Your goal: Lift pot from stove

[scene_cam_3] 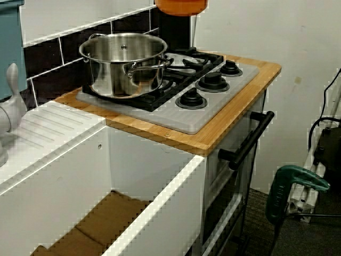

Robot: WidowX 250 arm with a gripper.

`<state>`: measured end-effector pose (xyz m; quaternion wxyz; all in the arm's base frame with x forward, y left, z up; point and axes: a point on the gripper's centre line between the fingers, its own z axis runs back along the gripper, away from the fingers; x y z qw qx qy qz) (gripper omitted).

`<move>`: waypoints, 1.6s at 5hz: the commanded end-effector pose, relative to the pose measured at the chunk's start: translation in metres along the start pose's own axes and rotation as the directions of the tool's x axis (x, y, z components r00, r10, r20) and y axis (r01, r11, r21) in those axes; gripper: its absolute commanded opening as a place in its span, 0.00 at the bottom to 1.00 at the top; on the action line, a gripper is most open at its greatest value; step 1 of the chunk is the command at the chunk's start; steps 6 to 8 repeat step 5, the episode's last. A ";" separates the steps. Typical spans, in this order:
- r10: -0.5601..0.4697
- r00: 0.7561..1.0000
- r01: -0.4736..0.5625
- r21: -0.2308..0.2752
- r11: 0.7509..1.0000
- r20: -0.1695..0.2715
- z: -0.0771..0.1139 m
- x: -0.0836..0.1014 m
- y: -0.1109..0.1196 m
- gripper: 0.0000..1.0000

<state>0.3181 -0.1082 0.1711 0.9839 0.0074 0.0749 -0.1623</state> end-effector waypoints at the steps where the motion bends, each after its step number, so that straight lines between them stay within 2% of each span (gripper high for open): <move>1: -0.036 0.998 0.033 0.060 0.998 0.051 0.046 -0.027 -0.008 0.00; 4: -0.045 0.996 0.042 0.041 0.998 0.074 0.076 -0.057 -0.002 0.00; 8: -0.046 0.996 0.044 0.035 0.998 0.077 0.079 -0.060 0.001 0.00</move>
